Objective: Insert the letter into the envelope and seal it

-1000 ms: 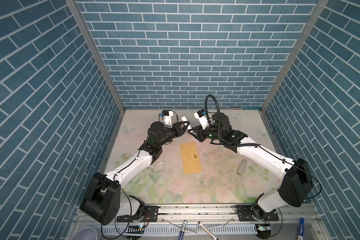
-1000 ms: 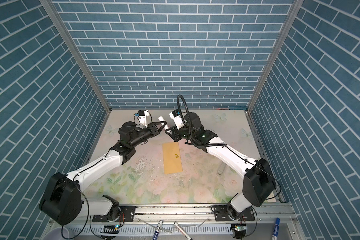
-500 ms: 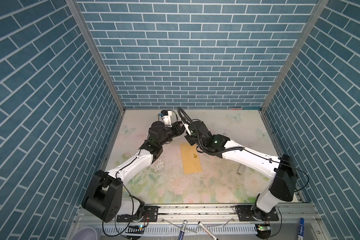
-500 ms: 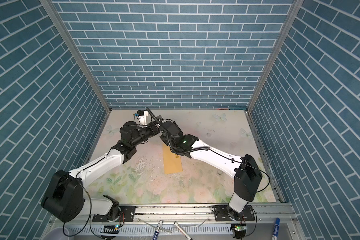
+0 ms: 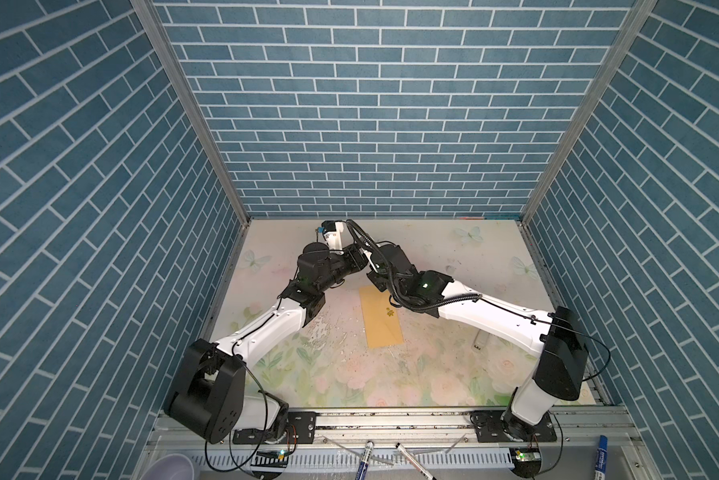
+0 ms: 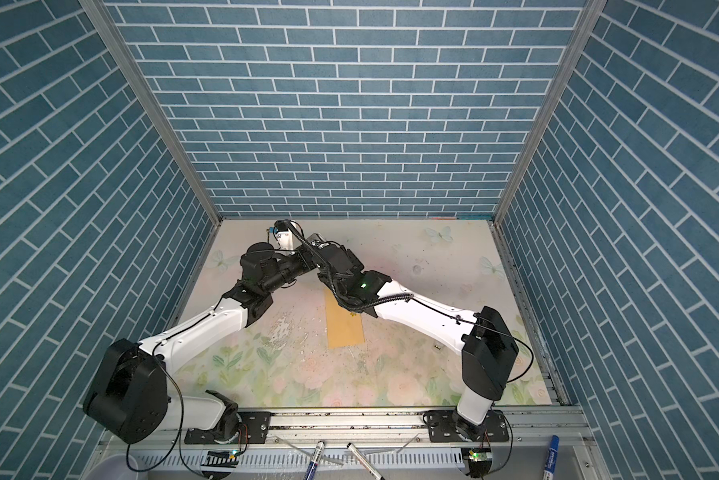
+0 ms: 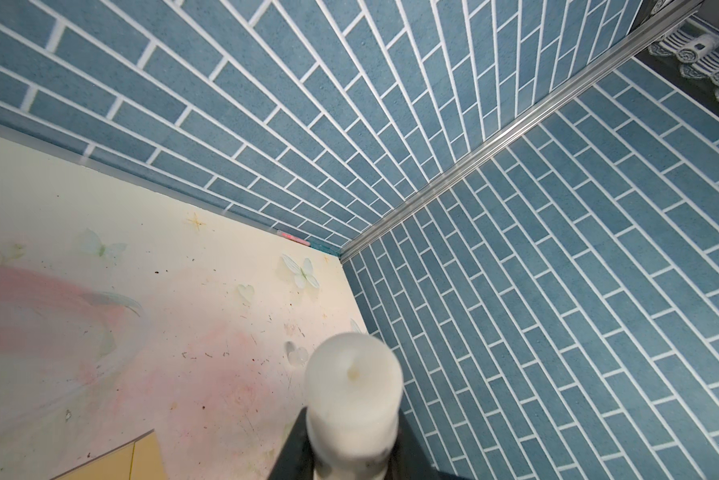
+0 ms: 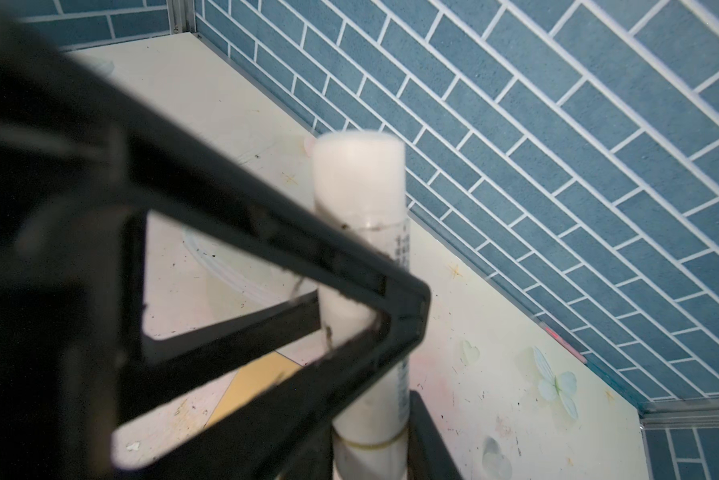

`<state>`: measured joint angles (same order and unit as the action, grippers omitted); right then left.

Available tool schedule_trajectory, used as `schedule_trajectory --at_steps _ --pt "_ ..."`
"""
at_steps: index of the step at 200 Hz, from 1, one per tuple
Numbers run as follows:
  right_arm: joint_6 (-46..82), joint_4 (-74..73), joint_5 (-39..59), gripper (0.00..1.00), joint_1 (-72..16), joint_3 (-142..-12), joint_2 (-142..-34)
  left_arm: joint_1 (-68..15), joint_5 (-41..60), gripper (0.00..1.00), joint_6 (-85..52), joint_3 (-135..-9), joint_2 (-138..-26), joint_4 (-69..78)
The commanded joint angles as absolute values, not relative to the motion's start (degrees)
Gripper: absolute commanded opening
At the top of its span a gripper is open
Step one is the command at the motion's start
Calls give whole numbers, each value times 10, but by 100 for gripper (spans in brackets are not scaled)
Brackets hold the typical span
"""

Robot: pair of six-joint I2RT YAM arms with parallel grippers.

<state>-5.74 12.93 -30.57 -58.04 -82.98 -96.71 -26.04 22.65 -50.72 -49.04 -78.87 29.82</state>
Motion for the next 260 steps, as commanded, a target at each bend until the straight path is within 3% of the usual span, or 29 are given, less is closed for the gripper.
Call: schedule_trajectory --at_steps 1,20,43,97,157,260 --pt "-34 138 -228 12 -556 -830 -940 -267 269 0 -502 -500 -777 316" --pt "-7 138 -132 30 -528 -809 -912 -268 272 0 -498 -501 -773 312" --pt "35 126 0 44 -483 -778 -878 -267 278 0 -488 -507 -770 301" --pt "122 64 297 61 -384 -707 -831 -267 299 0 -480 -519 -767 298" --pt "264 -93 497 64 -313 -651 -860 -267 314 0 -483 -521 -760 306" --pt "358 -223 568 55 -295 -621 -906 -266 320 0 -486 -525 -759 309"
